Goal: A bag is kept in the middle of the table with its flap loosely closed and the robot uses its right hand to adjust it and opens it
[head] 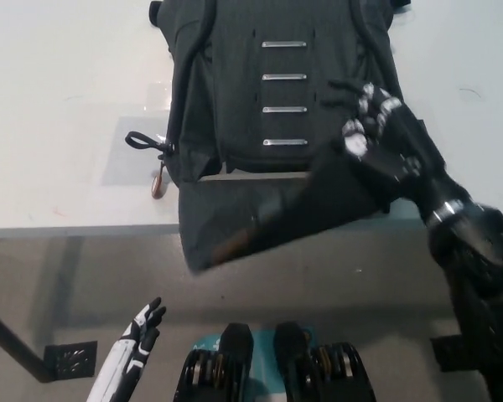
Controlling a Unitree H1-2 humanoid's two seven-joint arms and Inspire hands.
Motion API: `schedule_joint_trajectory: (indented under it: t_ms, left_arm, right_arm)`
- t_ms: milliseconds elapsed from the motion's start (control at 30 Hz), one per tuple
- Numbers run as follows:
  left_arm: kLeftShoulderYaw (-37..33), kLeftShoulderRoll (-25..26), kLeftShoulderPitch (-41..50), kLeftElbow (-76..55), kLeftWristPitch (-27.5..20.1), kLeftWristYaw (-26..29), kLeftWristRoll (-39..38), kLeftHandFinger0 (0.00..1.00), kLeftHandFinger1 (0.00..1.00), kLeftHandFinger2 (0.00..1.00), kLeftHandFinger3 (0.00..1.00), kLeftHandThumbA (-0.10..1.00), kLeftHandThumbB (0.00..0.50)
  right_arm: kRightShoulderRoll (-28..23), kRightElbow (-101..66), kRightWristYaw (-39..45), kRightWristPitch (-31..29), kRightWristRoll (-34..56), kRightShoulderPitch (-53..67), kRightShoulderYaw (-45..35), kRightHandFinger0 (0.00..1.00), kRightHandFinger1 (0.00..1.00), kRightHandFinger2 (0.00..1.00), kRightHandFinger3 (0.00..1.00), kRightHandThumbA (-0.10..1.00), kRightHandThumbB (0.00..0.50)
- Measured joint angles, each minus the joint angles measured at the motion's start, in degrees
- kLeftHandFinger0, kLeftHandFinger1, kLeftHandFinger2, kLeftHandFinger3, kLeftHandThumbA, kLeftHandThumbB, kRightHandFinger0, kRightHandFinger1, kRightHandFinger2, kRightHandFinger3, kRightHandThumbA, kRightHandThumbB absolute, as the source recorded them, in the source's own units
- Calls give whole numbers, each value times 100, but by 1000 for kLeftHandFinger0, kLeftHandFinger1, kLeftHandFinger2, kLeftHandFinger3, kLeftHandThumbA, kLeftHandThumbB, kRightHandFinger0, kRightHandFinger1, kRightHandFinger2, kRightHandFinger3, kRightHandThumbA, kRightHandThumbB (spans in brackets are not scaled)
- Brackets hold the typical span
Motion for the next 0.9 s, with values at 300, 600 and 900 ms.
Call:
schedule_joint_trajectory:
  t_ms: [300, 600, 900]
  left_arm:
    - [70, 11, -152, 0, 52, -61, -19, 1000, 1000, 1000, 1000, 1000, 85]
    - [105, 58, -312, -15, 166, -132, -23, 1000, 1000, 1000, 1000, 1000, 85]
    - [127, 90, -487, -12, 225, -226, -88, 1000, 1000, 1000, 1000, 1000, 70]
  right_arm:
    - [-313, -1078, 214, 577, 370, 932, -131, 12, 193, 395, 586, 184, 73]
    - [-424, -1160, 403, 502, 339, 1713, 53, 379, 471, 648, 952, 475, 30]
    - [-659, -539, 668, 93, 198, 2246, 227, 552, 609, 851, 1000, 496, 64]
